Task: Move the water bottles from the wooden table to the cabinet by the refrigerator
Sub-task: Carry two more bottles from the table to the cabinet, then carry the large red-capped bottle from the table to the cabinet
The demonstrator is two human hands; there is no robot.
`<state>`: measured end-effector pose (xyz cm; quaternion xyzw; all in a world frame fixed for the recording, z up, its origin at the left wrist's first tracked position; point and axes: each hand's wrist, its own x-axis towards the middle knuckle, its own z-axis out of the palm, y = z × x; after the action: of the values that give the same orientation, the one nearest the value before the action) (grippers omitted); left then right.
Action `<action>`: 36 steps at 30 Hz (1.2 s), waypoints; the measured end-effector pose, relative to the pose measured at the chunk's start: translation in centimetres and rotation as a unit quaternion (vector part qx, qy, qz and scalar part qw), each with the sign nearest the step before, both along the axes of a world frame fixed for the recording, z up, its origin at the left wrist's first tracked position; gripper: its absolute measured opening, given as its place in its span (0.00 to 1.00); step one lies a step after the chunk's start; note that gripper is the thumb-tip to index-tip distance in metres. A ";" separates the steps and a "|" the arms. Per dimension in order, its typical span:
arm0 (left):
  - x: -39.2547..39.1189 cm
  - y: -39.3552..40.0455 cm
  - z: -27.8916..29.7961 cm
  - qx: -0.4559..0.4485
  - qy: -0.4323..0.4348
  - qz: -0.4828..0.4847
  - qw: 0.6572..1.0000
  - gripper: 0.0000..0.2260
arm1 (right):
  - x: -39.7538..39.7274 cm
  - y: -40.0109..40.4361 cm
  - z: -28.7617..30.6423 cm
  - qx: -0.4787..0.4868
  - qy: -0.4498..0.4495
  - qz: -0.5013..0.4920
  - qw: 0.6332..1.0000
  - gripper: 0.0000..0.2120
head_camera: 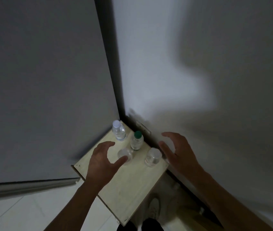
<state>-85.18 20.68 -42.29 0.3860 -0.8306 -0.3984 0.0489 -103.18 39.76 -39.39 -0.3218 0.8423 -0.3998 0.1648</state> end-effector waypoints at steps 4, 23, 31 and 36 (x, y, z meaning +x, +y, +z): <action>-0.9 0.2 4.7 -0.020 0.039 0.003 0.999 0.25 | -0.3 0.8 4.0 0.052 -0.003 0.004 0.999 0.20; -3.2 2.6 19.4 -0.140 0.061 -0.033 0.988 0.29 | -1.8 0.9 19.3 -0.010 0.042 0.027 0.999 0.24; -3.8 4.7 19.9 -0.148 0.060 -0.086 0.983 0.22 | -0.7 3.5 18.7 -0.011 0.024 0.003 1.000 0.23; -6.0 5.1 20.7 -0.156 0.085 -0.152 0.972 0.21 | 0.4 5.9 20.2 -0.002 0.052 -0.052 0.997 0.23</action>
<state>-91.20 25.75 -21.59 0.2075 -0.9242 -0.2980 0.1179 -102.78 45.62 -19.20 -0.2977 0.8648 -0.3921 0.0992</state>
